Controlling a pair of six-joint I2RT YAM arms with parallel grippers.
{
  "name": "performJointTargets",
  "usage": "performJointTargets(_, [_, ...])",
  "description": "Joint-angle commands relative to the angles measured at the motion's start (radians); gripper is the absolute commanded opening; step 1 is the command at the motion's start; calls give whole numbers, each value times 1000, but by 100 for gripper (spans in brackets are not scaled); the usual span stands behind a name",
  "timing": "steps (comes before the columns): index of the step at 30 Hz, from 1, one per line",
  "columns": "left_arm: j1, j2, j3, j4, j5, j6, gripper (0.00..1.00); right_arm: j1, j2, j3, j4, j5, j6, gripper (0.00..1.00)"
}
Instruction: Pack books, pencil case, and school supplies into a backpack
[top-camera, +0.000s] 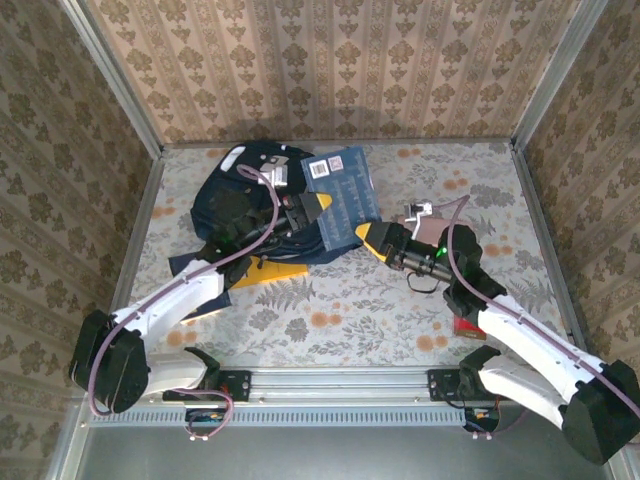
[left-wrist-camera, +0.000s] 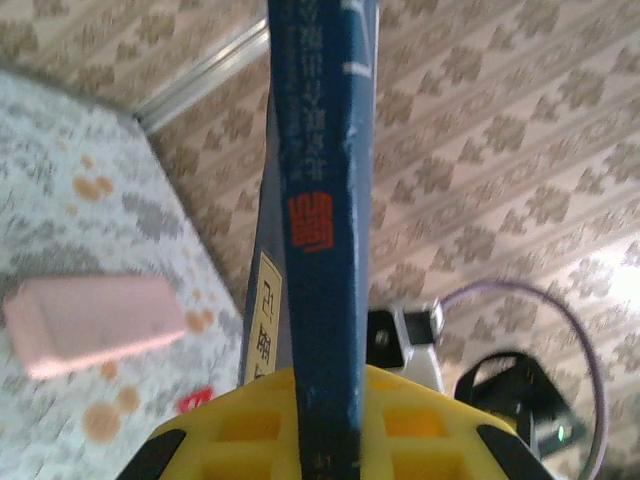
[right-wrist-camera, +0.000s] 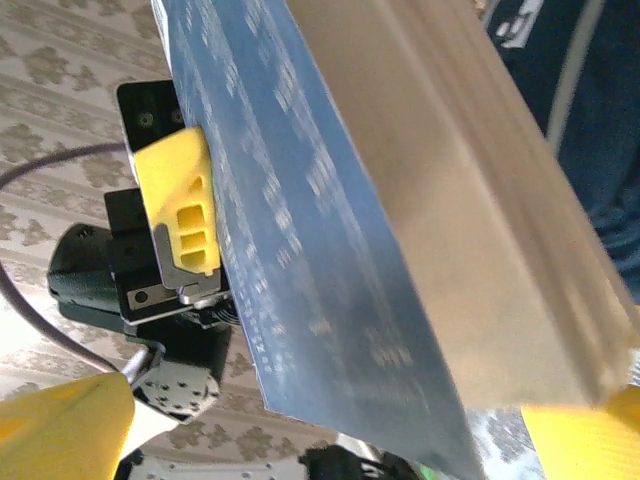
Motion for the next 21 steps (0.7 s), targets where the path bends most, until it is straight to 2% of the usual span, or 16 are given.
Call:
performJointTargets(1, [-19, -15, 18, 204, -154, -83, 0, 37, 17, -44, 203, 150, 102, 100])
performJointTargets(6, [-38, 2, 19, 241, -216, -118, 0, 74, 30, -47, 282, 284, 111, 100])
performJointTargets(11, [-72, 23, 1, 289, -279, -154, 0, 93, 110, 17, 386, 389, 76, 98])
performJointTargets(17, [-101, 37, -2, 280, -320, -156, 0, 104, 244, 122, 524, 376, 107, 74])
performJointTargets(21, [-114, 37, -21, 282, -353, -152, 0, 114, 268, 147, 535, 409, 109, 53])
